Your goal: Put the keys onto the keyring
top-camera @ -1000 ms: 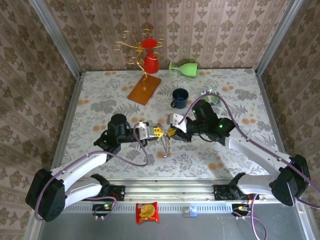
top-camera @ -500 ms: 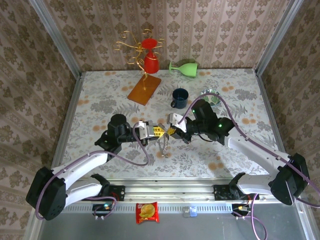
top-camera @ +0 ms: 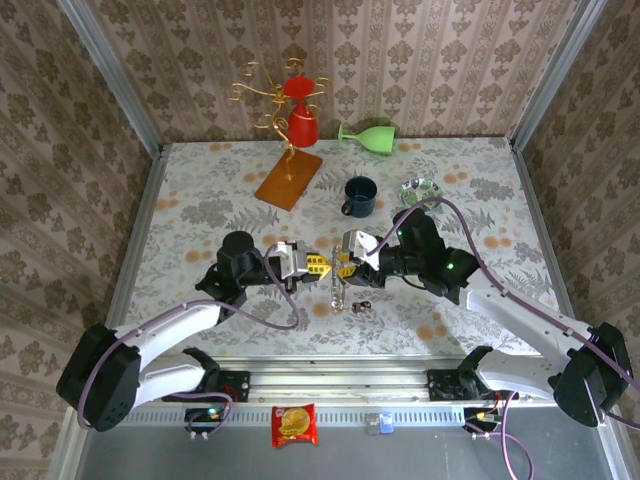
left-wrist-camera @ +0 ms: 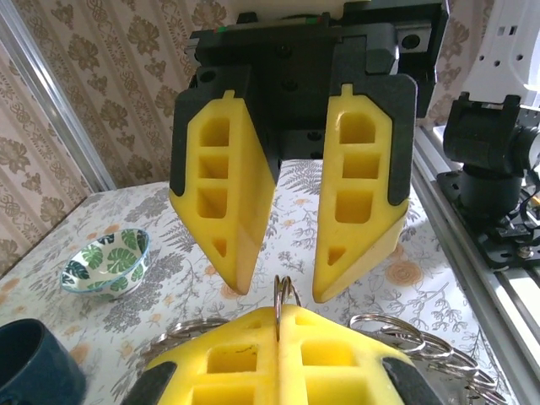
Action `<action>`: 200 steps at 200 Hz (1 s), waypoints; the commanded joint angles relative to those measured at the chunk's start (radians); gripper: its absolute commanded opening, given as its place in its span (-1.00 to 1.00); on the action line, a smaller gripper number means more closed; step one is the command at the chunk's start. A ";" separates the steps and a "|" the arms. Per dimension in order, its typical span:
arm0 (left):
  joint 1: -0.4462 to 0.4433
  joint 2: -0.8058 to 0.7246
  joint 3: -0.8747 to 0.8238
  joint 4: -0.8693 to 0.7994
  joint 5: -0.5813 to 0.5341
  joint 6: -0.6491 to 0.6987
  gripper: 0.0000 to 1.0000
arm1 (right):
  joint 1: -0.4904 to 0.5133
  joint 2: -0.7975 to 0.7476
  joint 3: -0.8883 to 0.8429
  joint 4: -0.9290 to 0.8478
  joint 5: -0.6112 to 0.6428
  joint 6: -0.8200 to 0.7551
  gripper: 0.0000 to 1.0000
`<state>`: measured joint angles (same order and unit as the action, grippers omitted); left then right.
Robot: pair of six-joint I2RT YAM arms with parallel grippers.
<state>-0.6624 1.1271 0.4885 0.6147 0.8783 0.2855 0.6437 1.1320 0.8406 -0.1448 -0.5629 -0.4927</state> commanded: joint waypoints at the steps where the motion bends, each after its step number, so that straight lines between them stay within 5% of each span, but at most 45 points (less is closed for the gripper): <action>1: -0.004 -0.005 -0.004 0.080 0.060 -0.045 -1.00 | -0.006 -0.018 -0.017 0.064 -0.033 0.018 -0.39; 109: -0.006 0.011 0.003 0.109 0.093 -0.082 -1.00 | -0.003 0.028 -0.011 0.125 -0.105 0.054 -0.65; 135: -0.006 0.014 0.005 0.112 0.087 -0.086 -1.00 | -0.001 0.037 -0.002 0.111 -0.101 0.041 -1.00; 148: -0.006 0.008 0.004 0.103 0.060 -0.084 -1.00 | -0.001 0.029 0.003 0.095 -0.090 0.025 -1.00; 167: -0.005 -0.011 -0.001 0.047 -0.013 -0.057 -0.45 | -0.001 0.020 0.025 0.025 -0.051 -0.021 -1.00; 200: -0.020 -0.047 0.086 -0.268 -0.081 0.114 -0.39 | 0.012 0.040 0.106 -0.165 0.035 -0.131 -1.00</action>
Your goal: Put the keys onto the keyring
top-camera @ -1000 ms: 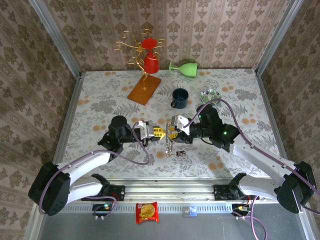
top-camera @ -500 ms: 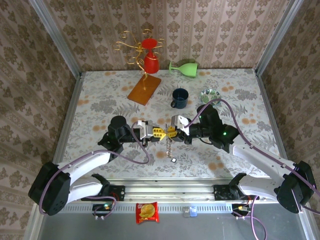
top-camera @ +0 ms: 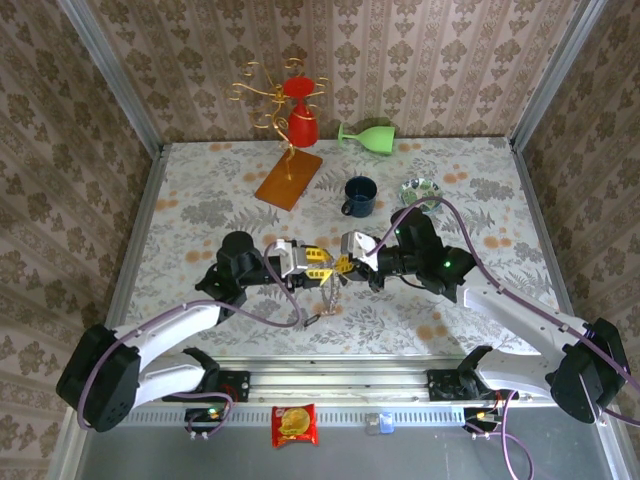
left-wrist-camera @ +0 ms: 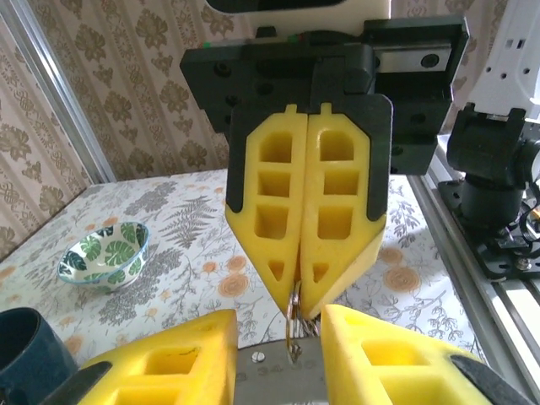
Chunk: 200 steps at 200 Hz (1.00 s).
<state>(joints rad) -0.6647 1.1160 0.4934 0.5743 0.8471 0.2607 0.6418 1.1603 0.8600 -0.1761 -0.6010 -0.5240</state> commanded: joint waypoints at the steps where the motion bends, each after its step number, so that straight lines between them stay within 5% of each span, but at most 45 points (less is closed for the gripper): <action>1: -0.020 -0.037 0.085 -0.234 -0.052 0.143 -0.39 | 0.014 0.013 0.089 -0.139 0.077 -0.103 -1.00; 31: -0.027 -0.033 0.148 -0.430 -0.077 0.277 -0.54 | 0.049 0.052 0.161 -0.246 0.148 -0.180 -1.00; 94: -0.027 -0.002 0.189 -0.455 -0.072 0.317 -0.67 | 0.112 0.096 0.249 -0.315 0.202 -0.244 -1.00; 139: -0.026 -0.013 0.180 -0.405 -0.063 0.294 -1.00 | 0.128 0.100 0.233 -0.276 0.208 -0.205 -1.00; 158: -0.026 -0.026 0.147 -0.340 -0.061 0.258 -1.00 | 0.082 0.063 0.181 -0.192 0.144 -0.125 -0.69; 200: -0.024 -0.032 0.066 -0.151 -0.015 0.149 -1.00 | 0.008 0.013 0.074 -0.055 0.003 -0.024 -0.39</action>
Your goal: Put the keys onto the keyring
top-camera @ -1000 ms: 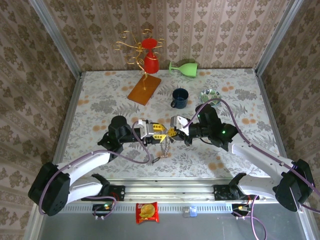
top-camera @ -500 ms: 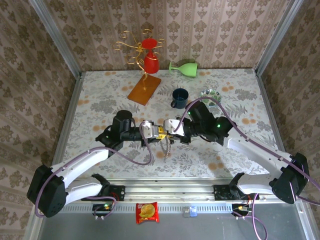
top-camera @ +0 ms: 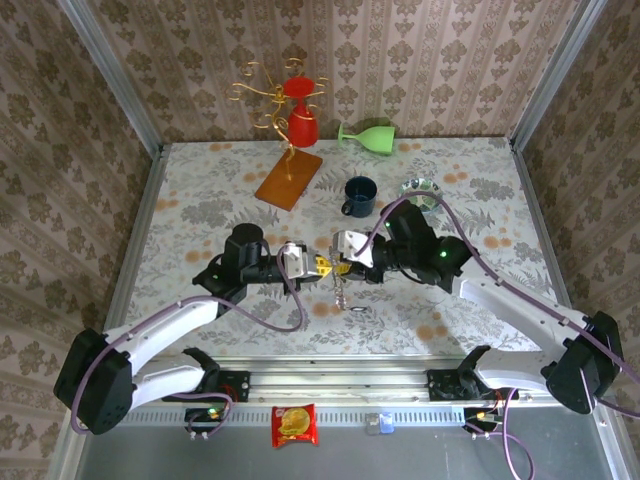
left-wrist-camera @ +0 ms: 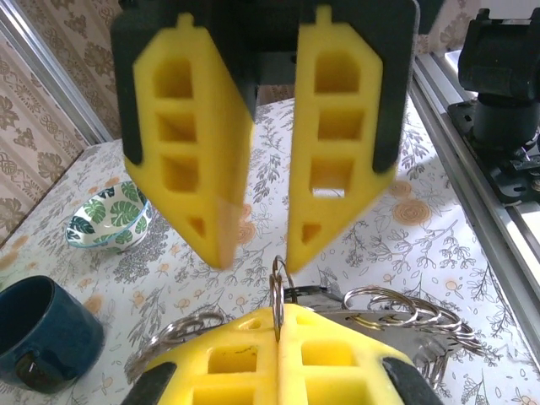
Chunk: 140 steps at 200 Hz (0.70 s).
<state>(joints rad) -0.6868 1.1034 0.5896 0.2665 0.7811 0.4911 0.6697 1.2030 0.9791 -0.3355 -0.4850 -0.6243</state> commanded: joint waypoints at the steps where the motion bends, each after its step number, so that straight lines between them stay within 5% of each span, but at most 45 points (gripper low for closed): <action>1: -0.001 -0.019 -0.031 0.159 0.051 -0.083 -1.00 | -0.021 -0.029 -0.046 0.105 -0.113 0.076 -0.39; 64: 0.003 -0.009 -0.073 0.280 0.077 -0.147 -1.00 | -0.025 -0.012 -0.085 0.152 -0.159 0.095 -0.44; 128: 0.006 0.021 -0.086 0.376 0.107 -0.204 -1.00 | -0.025 -0.007 -0.074 0.164 -0.176 0.092 -1.00; 140: 0.007 0.014 -0.088 0.362 0.056 -0.198 -0.58 | -0.025 -0.011 -0.062 0.135 -0.170 0.075 -1.00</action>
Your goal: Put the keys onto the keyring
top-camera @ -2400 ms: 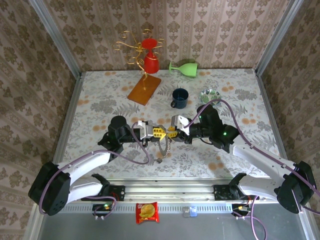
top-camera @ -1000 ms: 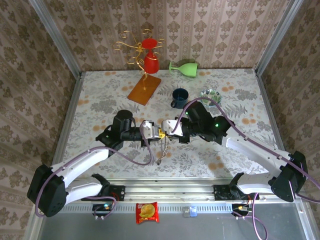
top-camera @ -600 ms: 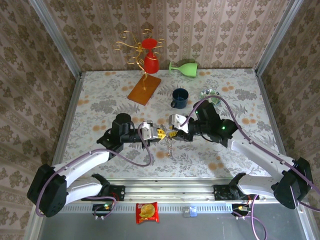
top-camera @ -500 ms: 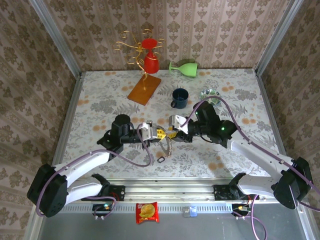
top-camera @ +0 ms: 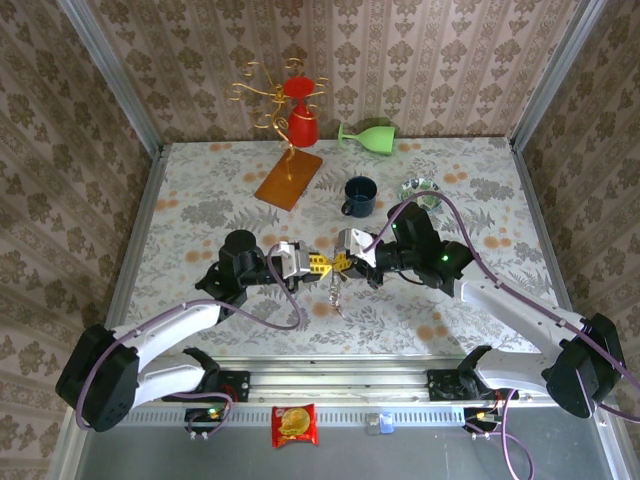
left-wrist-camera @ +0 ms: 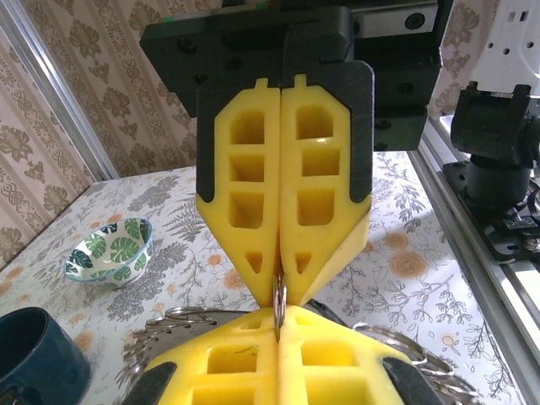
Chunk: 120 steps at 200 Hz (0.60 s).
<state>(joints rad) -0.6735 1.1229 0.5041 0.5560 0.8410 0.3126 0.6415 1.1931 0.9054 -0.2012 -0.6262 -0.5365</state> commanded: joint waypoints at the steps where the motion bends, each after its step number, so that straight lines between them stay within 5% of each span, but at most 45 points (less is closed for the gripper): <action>1: -0.005 -0.006 -0.002 0.071 -0.008 -0.018 -0.54 | 0.003 -0.001 0.013 -0.002 -0.030 -0.015 -1.00; 17: -0.006 -0.024 0.007 -0.004 -0.049 0.028 -0.40 | 0.004 -0.004 0.035 -0.056 -0.008 -0.048 -1.00; 59: -0.008 -0.044 0.109 -0.299 -0.056 0.162 -0.51 | 0.017 0.025 0.122 -0.233 0.084 -0.156 -1.00; 120: -0.013 -0.014 0.194 -0.431 -0.046 0.242 -0.56 | 0.073 0.079 0.235 -0.331 0.186 -0.236 -1.00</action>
<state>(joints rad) -0.6804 1.1000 0.6491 0.2058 0.7849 0.4915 0.6903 1.2537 1.0801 -0.4816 -0.4885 -0.7193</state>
